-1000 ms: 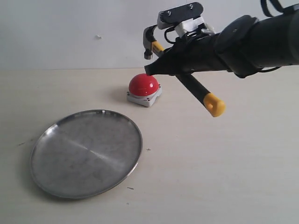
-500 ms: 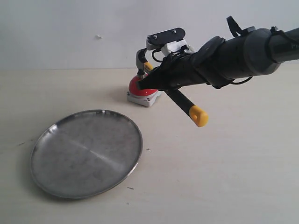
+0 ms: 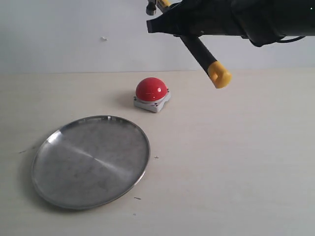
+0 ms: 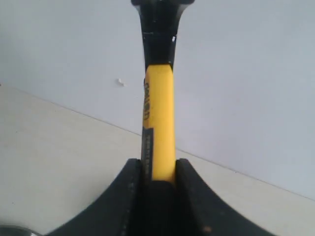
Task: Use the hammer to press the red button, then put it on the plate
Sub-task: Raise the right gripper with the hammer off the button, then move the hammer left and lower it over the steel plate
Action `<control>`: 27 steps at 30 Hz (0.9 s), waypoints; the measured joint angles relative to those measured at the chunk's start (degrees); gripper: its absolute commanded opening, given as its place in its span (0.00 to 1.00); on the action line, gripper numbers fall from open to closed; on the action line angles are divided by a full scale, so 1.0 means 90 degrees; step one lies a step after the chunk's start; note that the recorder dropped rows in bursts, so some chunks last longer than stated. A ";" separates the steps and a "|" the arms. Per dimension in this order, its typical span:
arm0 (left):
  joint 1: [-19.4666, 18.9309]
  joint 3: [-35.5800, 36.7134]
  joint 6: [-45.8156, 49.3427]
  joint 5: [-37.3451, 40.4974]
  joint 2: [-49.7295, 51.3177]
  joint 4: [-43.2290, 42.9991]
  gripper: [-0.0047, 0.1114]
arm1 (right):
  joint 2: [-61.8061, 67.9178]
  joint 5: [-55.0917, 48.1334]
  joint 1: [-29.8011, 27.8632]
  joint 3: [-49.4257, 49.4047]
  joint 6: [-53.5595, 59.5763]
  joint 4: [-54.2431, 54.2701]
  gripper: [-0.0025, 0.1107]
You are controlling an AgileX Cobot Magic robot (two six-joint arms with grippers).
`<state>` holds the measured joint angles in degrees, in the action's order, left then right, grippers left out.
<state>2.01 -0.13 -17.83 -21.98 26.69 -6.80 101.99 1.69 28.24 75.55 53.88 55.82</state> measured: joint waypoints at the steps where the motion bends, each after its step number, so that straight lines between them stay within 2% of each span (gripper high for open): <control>1: 0.0000 0.0000 0.0000 0.0000 0.0000 0.0000 0.04 | 0.0084 0.0028 0.0000 0.0014 0.0000 0.0000 0.02; 8: 0.0000 0.0000 0.0000 0.0011 0.0000 0.0000 0.04 | 0.1999 -0.0129 0.0000 0.0001 -0.0147 0.0014 0.02; 14: 0.0000 0.0000 0.0000 0.0011 0.0000 0.0000 0.04 | 0.0531 -0.0149 0.0000 0.0014 -0.0187 0.0025 0.02; 18: 0.0000 0.0000 0.0000 0.0011 0.0000 0.0000 0.04 | 0.0074 -0.0399 0.0000 0.0039 -0.0187 0.0025 0.02; 27: 0.0000 0.0000 0.0000 0.0011 0.0000 0.0000 0.04 | 0.0097 -0.2254 0.0006 0.0028 -0.0187 0.0134 0.02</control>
<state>2.01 -0.13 -17.83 -21.88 26.69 -6.80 102.86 -18.60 28.30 75.80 52.20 57.02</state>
